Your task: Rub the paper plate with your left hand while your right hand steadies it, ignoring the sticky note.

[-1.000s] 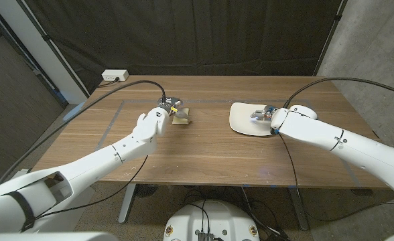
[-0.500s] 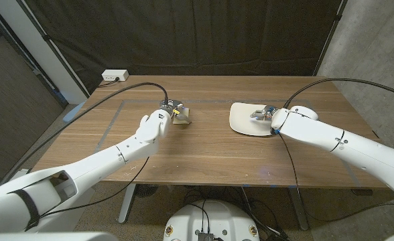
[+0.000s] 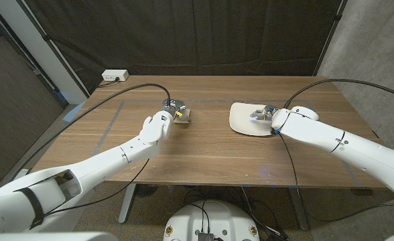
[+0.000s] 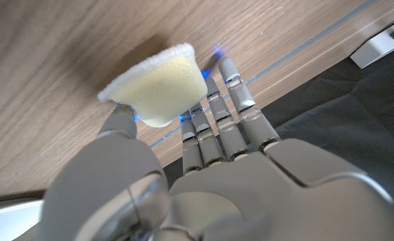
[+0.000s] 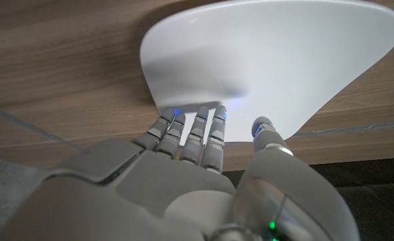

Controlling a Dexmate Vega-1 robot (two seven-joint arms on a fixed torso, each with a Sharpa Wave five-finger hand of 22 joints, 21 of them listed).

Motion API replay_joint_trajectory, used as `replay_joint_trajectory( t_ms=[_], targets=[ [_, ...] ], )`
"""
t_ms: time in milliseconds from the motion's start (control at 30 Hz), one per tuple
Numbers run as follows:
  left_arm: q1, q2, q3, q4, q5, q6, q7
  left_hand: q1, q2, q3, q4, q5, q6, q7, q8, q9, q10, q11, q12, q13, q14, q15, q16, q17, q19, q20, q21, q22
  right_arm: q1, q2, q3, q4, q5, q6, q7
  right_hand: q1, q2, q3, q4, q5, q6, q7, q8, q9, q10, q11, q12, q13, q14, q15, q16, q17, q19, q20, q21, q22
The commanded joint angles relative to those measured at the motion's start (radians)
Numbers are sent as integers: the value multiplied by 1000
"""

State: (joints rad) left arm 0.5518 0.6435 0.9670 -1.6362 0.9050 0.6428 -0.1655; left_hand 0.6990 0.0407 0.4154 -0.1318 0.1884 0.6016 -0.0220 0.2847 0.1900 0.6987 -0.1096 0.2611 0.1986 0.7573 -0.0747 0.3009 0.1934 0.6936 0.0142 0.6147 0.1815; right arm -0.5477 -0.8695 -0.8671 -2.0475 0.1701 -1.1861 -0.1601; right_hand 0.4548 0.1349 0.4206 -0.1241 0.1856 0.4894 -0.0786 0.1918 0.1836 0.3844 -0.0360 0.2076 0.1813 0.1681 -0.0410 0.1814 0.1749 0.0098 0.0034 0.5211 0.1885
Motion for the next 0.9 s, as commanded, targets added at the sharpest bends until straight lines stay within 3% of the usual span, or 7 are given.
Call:
replay_joint_trajectory(
  t_ms=[33, 167, 200, 300, 733, 867, 900],
  targets=[
    [23, -32, 4, 35, 47, 43, 124, 69, 39, 53, -12, 5, 105, -1, 25, 1, 94, -17, 14, 7, 87, -104, 16, 7, 21, -30, 14, 4, 0, 2, 6, 10, -7, 16, 8, 0, 7, -5, -3, -1, 5, -6, 0, 6, 11, 0, 6, 2, 7, -15, 5, 1, 8, -6, -2, 3],
    [45, -49, -3, 55, 68, 62, 241, 155, 95, 126, -24, 7, 257, -15, 67, 3, 221, -32, 45, 26, 214, -138, 50, 38, 35, -54, 39, 11, -1, 1, 7, 13, -10, 21, 11, -1, 7, -6, -3, -1, 4, -7, -1, 6, 11, 0, 6, 2, 8, -14, 5, 1, 8, -6, -2, 3],
    [51, -54, -6, 61, 71, 66, 271, 168, 96, 134, -24, 5, 313, -19, 88, 5, 248, -35, 53, 32, 245, -137, 60, 47, 40, -61, 48, 12, -2, -1, 8, 13, -11, 25, 12, -1, 7, -6, -3, -1, 3, -6, -1, 6, 11, -1, 6, 2, 8, -14, 5, 1, 8, -6, -2, 3],
    [65, -61, -17, 68, 67, 66, 341, 195, 107, 152, -26, 5, 351, -18, 101, 5, 292, -35, 67, 41, 291, -148, 78, 65, 50, -76, 66, 15, 0, 0, 7, 16, -13, 25, 15, -1, 7, -7, -3, -1, 3, -7, -1, 6, 11, -1, 6, 2, 8, -14, 5, 1, 8, -7, -3, 3],
    [118, -85, -98, 92, -31, -45, 685, 208, 93, 165, -22, 3, 389, -25, 111, 3, 309, -40, 69, 51, 308, -146, 74, 76, 37, -77, 79, 16, 1, 3, 8, 27, -22, 35, 23, -2, 7, -9, -3, -2, 2, -6, -1, 6, 11, 3, 6, 2, 7, -13, 4, 1, 5, -11, -5, 3],
    [119, -93, -118, 112, -76, -124, 781, 213, 87, 168, -23, 3, 400, -23, 112, 2, 325, -43, 74, 54, 319, -148, 75, 80, 38, -81, 85, 16, 3, 5, 10, 29, -23, 32, 25, -1, 7, -10, -3, -1, 2, -6, -1, 6, 11, 2, 5, 2, 7, -14, 4, 1, 5, -12, -6, 3],
    [117, -91, -128, 125, -107, -191, 824, 216, 83, 168, -25, 2, 405, -20, 114, 2, 332, -40, 77, 55, 327, -149, 79, 83, 38, -83, 87, 17, 7, 4, 5, 31, -26, 33, 28, -1, 7, -10, -3, -1, 2, -7, -1, 6, 11, 2, 6, 2, 7, -14, 4, 1, 5, -13, -6, 3]
  ],
)
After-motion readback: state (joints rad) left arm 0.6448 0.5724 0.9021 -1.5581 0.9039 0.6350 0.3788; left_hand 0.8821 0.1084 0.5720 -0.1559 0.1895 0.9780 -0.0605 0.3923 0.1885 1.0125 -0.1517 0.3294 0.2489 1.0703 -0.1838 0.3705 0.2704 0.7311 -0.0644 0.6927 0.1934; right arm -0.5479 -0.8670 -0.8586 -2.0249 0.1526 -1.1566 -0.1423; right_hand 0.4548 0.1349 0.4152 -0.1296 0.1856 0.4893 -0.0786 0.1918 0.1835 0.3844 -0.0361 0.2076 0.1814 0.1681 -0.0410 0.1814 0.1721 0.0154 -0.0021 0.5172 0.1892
